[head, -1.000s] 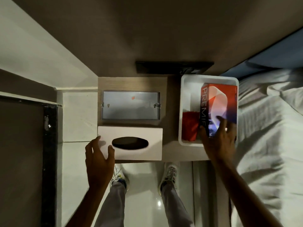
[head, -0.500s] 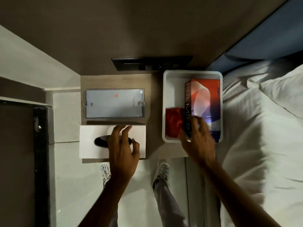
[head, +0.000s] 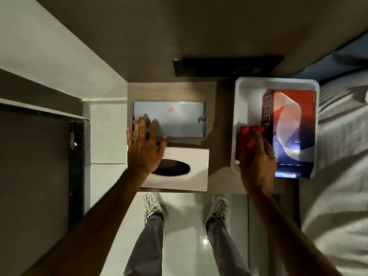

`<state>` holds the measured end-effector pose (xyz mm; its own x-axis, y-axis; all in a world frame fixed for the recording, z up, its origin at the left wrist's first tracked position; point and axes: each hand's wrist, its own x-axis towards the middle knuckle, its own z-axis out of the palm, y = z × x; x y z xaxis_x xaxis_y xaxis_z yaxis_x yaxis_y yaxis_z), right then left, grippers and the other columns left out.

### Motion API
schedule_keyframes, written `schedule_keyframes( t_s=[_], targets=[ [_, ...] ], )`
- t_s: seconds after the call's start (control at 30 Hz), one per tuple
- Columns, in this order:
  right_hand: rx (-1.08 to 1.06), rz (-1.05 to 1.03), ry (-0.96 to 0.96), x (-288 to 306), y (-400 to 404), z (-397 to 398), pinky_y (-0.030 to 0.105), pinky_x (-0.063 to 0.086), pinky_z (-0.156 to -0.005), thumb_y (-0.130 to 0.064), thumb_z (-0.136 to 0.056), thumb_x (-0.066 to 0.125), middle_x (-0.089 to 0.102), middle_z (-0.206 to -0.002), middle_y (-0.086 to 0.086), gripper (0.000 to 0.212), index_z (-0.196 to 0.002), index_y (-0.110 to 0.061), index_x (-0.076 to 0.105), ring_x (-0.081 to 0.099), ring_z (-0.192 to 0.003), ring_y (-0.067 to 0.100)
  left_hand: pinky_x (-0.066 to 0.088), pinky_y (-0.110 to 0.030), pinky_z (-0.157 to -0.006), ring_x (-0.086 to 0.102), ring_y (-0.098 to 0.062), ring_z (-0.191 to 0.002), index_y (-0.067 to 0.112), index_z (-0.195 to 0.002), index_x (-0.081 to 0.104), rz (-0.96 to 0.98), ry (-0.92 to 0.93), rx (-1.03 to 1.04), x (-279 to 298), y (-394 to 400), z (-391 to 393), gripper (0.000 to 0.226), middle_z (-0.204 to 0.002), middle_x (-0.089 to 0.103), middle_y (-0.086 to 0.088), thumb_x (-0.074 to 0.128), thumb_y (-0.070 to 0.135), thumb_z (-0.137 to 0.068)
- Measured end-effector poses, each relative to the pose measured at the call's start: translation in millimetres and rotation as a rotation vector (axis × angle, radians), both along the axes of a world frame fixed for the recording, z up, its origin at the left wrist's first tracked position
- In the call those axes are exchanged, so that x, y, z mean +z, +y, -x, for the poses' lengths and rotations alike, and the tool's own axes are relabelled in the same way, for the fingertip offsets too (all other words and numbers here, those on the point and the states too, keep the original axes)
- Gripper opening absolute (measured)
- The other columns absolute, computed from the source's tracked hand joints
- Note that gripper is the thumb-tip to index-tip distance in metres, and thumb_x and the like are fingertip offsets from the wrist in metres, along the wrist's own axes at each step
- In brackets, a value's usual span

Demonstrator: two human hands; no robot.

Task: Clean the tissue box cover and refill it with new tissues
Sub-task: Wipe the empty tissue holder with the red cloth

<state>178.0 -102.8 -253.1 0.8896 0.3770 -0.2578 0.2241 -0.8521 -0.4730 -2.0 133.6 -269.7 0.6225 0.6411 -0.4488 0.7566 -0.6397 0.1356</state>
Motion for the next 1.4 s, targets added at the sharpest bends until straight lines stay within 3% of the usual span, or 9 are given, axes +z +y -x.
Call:
schedule_keyframes(
  t_s=[0.17, 0.33, 0.57, 0.73, 0.83, 0.97, 1.13, 1.23, 1.4],
  targets=[
    [0.147, -0.143, -0.089, 22.2, 59.4, 42.9, 0.044, 0.050, -0.100, -0.034, -0.097, 0.062, 0.041, -0.160, 0.012, 0.070, -0.161, -0.029, 0.032, 0.048, -0.138, 0.036, 0.014, -0.058, -0.128, 0.009, -0.041, -0.158, 0.017, -0.162, 0.014, 0.035, 0.106, -0.121, -6.7, 20.1, 6.9, 0.075, -0.171, 0.003, -0.020, 0.026, 0.060, -0.102],
    [0.267, 0.044, 0.044, -11.3, 164.5, 61.8, 0.060, 0.050, -0.106, -0.042, -0.101, 0.057, 0.030, -0.166, 0.011, 0.065, -0.161, -0.032, 0.032, 0.033, -0.147, 0.041, 0.015, -0.059, -0.128, 0.005, -0.038, -0.159, 0.023, -0.163, 0.005, 0.078, 0.119, -0.107, -11.4, 27.1, 10.3, 0.074, -0.172, -0.004, -0.016, 0.021, 0.061, -0.102],
    [0.503, 0.230, 0.060, -34.8, 205.0, 81.1, 0.059, 0.057, -0.096, -0.046, -0.095, 0.066, 0.025, -0.164, 0.013, 0.075, -0.159, -0.032, 0.030, 0.029, -0.147, 0.044, 0.020, -0.060, -0.125, 0.015, -0.045, -0.156, 0.011, -0.162, 0.002, 0.092, 0.117, -0.146, -11.5, 23.6, 8.2, 0.077, -0.169, 0.005, -0.027, 0.020, 0.058, -0.104],
    [0.213, 0.255, 0.085, -38.0, 190.8, 68.1, 0.062, 0.050, -0.105, -0.046, -0.093, 0.070, 0.020, -0.168, 0.015, 0.085, -0.162, -0.034, 0.022, 0.024, -0.152, 0.045, 0.014, -0.059, -0.127, 0.009, -0.040, -0.158, 0.015, -0.163, 0.006, 0.146, 0.099, -0.109, -9.0, 30.3, 3.6, 0.071, -0.170, 0.000, -0.023, 0.020, 0.053, -0.104],
    [0.284, 0.252, 0.119, -31.3, 210.4, 86.0, 0.063, 0.052, -0.103, -0.042, -0.096, 0.066, 0.017, -0.168, 0.017, 0.079, -0.162, -0.035, 0.023, 0.021, -0.153, 0.048, 0.013, -0.060, -0.128, 0.009, -0.044, -0.157, 0.011, -0.162, -0.002, 0.148, 0.143, -0.168, -7.8, 30.0, 2.5, 0.081, -0.168, -0.001, -0.028, 0.027, 0.059, -0.103],
    [0.513, 0.229, 0.181, -23.9, 218.5, 75.4, 0.054, 0.054, -0.105, -0.038, -0.097, 0.067, 0.026, -0.164, 0.009, 0.070, -0.158, -0.030, 0.034, 0.031, -0.148, 0.038, 0.015, -0.059, -0.127, 0.013, -0.043, -0.157, 0.011, -0.162, -0.004, 0.111, 0.131, -0.184, -8.2, 24.8, 4.9, 0.080, -0.169, 0.002, -0.026, 0.023, 0.059, -0.104],
    [0.010, -0.337, 0.168, 20.6, 164.9, 47.8, 0.003, 0.046, -0.084, -0.015, -0.103, 0.058, 0.057, -0.119, -0.014, 0.036, -0.139, -0.013, 0.060, 0.054, -0.105, -0.014, 0.013, -0.058, -0.128, 0.006, -0.040, -0.159, 0.017, -0.163, 0.006, 0.120, 0.123, -0.103, -5.8, 18.9, 3.4, 0.071, -0.171, -0.001, -0.020, 0.025, 0.051, -0.104],
    [-0.095, -0.153, -0.057, 37.3, 91.3, 29.7, 0.024, 0.049, -0.093, -0.017, -0.100, 0.058, 0.050, -0.143, 0.006, 0.049, -0.148, -0.025, 0.051, 0.053, -0.120, 0.013, 0.008, -0.059, -0.128, 0.007, -0.040, -0.158, 0.017, -0.162, 0.018, 0.101, 0.098, -0.061, -3.0, 4.6, -4.6, 0.070, -0.171, 0.006, -0.019, 0.028, 0.054, -0.103],
    [-0.106, 0.101, -0.116, 22.4, 9.5, 5.0, 0.051, 0.051, -0.086, -0.009, -0.094, 0.062, 0.055, -0.132, 0.021, 0.041, -0.134, -0.003, 0.053, 0.052, -0.117, 0.044, 0.013, -0.062, -0.126, 0.015, -0.043, -0.155, 0.017, -0.161, 0.020, 0.082, 0.106, -0.048, -6.5, -8.6, -12.4, 0.069, -0.171, 0.007, -0.018, 0.031, 0.052, -0.103]
  ],
)
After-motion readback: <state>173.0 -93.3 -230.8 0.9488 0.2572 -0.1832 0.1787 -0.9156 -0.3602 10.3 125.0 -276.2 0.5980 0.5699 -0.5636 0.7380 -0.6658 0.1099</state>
